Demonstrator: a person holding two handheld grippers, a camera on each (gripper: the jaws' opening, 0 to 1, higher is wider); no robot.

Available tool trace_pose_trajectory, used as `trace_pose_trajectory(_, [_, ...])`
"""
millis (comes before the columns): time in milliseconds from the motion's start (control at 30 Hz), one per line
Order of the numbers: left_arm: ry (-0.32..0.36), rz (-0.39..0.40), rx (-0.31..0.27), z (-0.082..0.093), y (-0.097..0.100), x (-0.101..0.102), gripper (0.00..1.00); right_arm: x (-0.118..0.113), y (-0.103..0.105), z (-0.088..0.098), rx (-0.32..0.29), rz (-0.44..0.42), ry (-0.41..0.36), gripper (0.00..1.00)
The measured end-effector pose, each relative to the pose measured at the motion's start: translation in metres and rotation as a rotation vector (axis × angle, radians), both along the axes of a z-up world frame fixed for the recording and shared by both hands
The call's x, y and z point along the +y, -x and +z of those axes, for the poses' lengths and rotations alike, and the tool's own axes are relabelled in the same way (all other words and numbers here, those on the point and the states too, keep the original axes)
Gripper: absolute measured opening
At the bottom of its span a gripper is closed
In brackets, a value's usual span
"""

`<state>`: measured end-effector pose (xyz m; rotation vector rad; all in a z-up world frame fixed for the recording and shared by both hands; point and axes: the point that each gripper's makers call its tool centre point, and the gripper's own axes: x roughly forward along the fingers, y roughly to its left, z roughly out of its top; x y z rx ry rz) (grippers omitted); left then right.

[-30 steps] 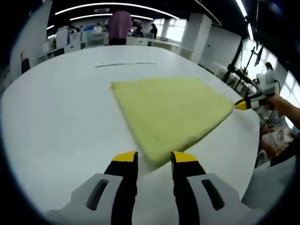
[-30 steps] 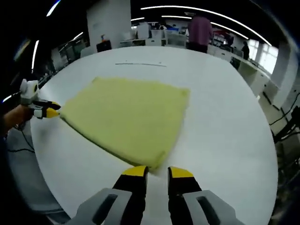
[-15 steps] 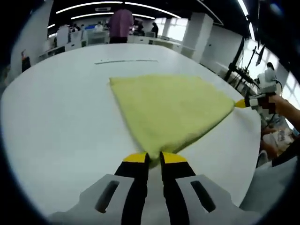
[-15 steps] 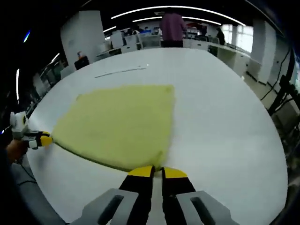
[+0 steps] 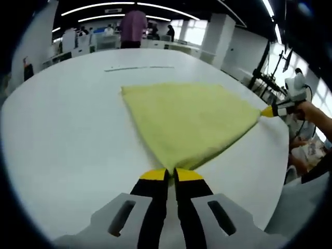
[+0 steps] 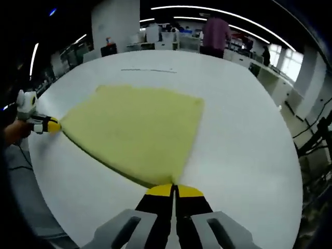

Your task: Fold the garment on the visible template until the final outline fits inside the template.

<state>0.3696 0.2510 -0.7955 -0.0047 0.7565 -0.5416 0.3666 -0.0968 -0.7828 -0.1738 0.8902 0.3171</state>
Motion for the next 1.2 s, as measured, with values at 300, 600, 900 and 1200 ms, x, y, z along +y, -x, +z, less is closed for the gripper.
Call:
trace_pose_trajectory(300, [0.004, -0.002, -0.002, 0.002, 0.000, 0.001, 0.02, 0.003, 0.009, -0.006, -0.009, 0.223, -0.018, 0.00])
trace_pose_trajectory(600, [-0.004, -0.005, -0.001, 0.002, 0.001, 0.001, 0.02, 0.004, 0.011, -0.015, 0.027, 0.148, -0.101, 0.03])
trace_pose_trajectory(900, [-0.002, -0.006, -0.003, 0.004, 0.001, 0.000, 0.02, 0.008, 0.008, -0.019, 0.029, 0.133, -0.105, 0.00])
trace_pose_trajectory(1200, [0.007, -0.007, -0.005, 0.005, 0.002, 0.000, 0.01, -0.003, 0.006, -0.006, -0.034, 0.231, -0.013, 0.00])
